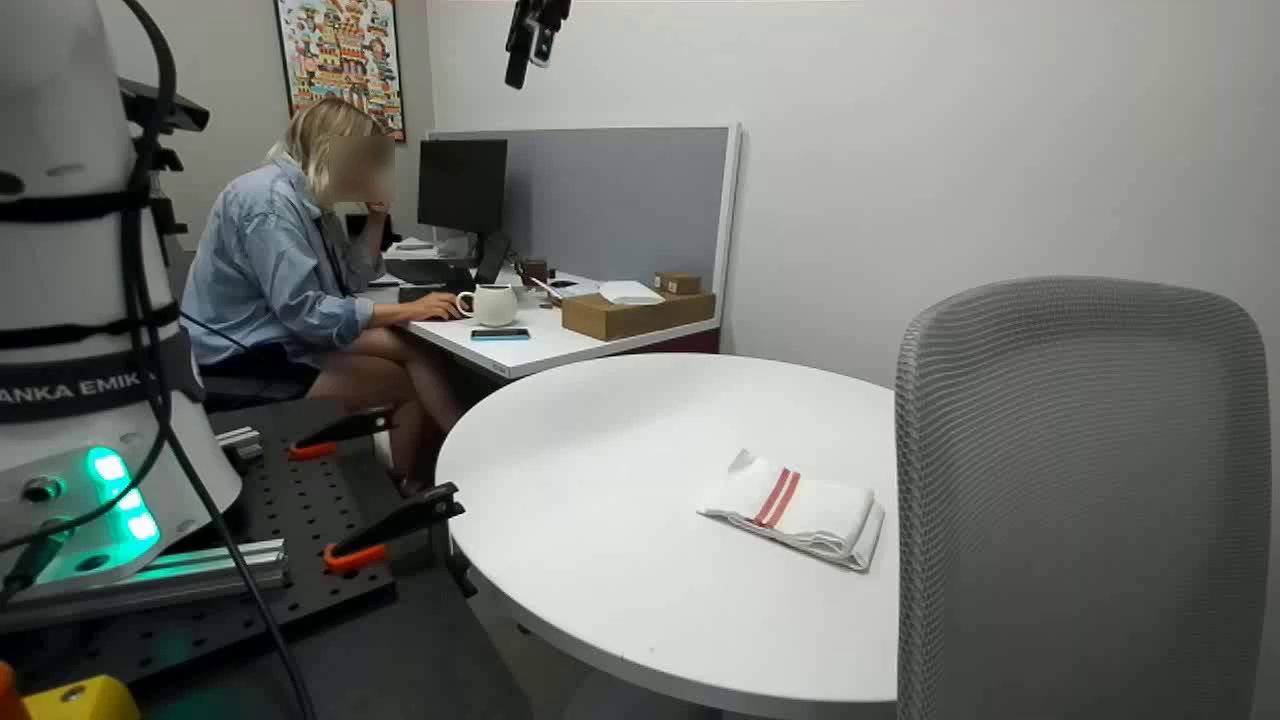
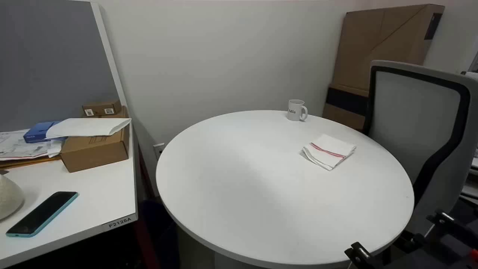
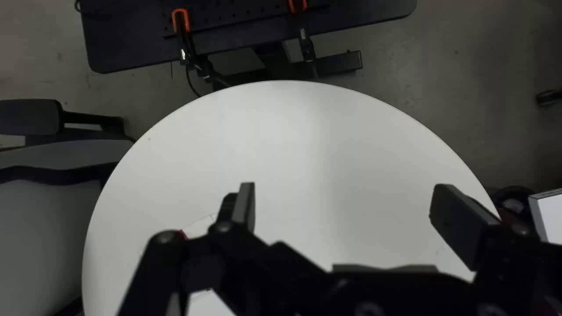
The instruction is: Put the tea towel on the back of the chair
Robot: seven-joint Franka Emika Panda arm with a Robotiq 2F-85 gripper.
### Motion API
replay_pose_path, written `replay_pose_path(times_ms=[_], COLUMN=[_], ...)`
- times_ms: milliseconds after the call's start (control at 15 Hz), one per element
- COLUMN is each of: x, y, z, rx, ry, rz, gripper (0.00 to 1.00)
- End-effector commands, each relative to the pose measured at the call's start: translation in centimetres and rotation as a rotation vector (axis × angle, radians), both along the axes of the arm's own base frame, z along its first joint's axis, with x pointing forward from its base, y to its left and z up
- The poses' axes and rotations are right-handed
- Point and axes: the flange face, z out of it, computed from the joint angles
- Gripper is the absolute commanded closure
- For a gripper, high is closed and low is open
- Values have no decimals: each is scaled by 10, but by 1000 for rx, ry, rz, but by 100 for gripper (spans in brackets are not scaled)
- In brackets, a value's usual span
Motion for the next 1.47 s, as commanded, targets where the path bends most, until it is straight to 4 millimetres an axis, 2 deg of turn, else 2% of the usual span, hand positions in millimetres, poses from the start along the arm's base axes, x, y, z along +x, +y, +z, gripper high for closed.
replay_pose_path(times_ms=[0,400,667,867,1067,1133,1400], x=[0,4,21,45,73,84,119], y=[0,0,-3,-8,-17,-26,-53], z=[1,-1,-16,-43,-76,-94,-144], rx=[0,-41,-137,-193,-209,-225,-317], ry=[0,-20,-74,-120,-161,-168,-230], rz=[0,-26,-100,-119,-61,-39,-5], gripper=[0,0,0,0,0,0,0])
